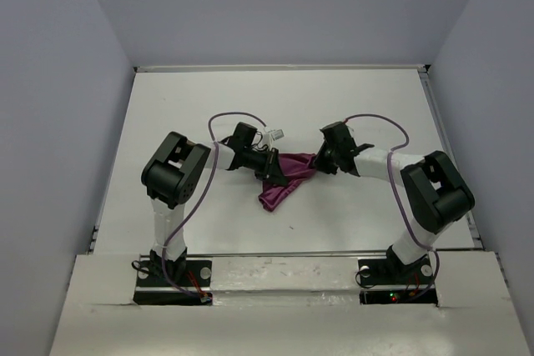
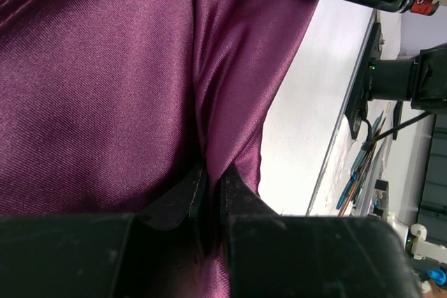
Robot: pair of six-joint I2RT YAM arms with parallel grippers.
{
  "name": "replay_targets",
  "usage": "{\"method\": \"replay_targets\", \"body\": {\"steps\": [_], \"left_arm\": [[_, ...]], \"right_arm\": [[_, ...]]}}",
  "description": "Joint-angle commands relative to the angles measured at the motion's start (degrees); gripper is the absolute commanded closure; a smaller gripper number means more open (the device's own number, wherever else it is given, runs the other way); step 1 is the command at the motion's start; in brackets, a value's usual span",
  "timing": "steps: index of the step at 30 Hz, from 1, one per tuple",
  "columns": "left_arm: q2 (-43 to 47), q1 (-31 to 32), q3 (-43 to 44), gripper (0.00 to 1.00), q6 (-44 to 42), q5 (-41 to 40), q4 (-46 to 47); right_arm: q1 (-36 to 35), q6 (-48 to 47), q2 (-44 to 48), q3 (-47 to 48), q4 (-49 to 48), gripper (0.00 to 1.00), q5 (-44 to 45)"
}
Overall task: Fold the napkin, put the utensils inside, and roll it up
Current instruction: Roll the napkin at the center of the board.
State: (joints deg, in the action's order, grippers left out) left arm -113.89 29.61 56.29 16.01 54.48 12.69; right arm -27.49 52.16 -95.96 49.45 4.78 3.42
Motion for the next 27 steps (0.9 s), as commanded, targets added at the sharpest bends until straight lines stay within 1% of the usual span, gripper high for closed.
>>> {"method": "replay_targets", "body": {"steps": [1, 2, 3, 4, 6, 7, 8, 9, 11, 16, 19, 20, 23, 27], "left_arm": [[-0.3, 1.9, 0.1, 1.0, -4.6, -9.3, -8.1], [0.1, 1.9, 1.0, 0.85, -6.3, -11.0, -9.4], [0.9, 2.0, 2.0, 0.73, -7.4, -12.0, -11.0], [1.4, 2.0, 3.8, 0.62, -8.5, -13.3, -14.2], [3.4, 2.1, 5.5, 0.43, -11.5, -16.9, -16.9], [4.3, 2.1, 6.3, 0.4, -12.3, -18.2, -19.1], [5.2, 2.2, 7.6, 0.38, -13.0, -20.7, -20.0], [7.3, 2.2, 8.1, 0.37, -14.4, -22.1, -20.9], [9.6, 2.5, 9.0, 0.37, -15.6, -25.8, -22.0], [16.8, 4.4, 8.4, 0.37, -18.4, -33.5, -22.7], [20.0, 7.5, 6.7, 0.37, -19.2, -40.0, -21.8], [20.9, 9.5, 5.2, 0.36, -19.3, -42.8, -20.1], [23.5, 13.0, 2.7, 0.36, -19.5, -47.4, -16.4], [24.4, 18.6, 1.5, 0.35, -19.8, -49.6, -13.4]], "right_arm": [[-0.1, 2.3, -0.8, 5.0, 9.2, 0.99, 5.7], [-0.1, 2.3, -1.5, 8.5, 12.4, 0.99, 6.2], [-0.1, 2.5, -2.9, 10.3, 17.8, 0.99, 7.1], [-0.1, 2.9, -3.4, 11.6, 20.0, 0.99, 7.4], [-0.1, 3.0, -4.2, 14.8, 24.7, 0.99, 7.8], [-0.6, 3.2, -4.5, 15.8, 26.1, 0.99, 8.1], [-0.6, 3.4, -5.0, 16.9, 27.6, 0.99, 8.4], [-0.6, 3.8, -5.5, 19.4, 31.0, 0.99, 9.1], [-0.6, 4.3, -7.5, 22.0, 33.9, 0.99, 9.6], [-0.6, 5.1, -8.5, 24.4, 35.6, 0.99, 7.7], [-0.6, 5.1, -9.6, 26.0, 36.5, 0.99, 7.2], [-0.6, 5.1, -9.8, 26.7, 36.7, 0.99, 7.1], [-0.6, 5.1, -10.2, 27.4, 37.3, 0.99, 7.0], [-0.6, 5.1, -10.1, 27.8, 37.3, 0.99, 6.7]]}}
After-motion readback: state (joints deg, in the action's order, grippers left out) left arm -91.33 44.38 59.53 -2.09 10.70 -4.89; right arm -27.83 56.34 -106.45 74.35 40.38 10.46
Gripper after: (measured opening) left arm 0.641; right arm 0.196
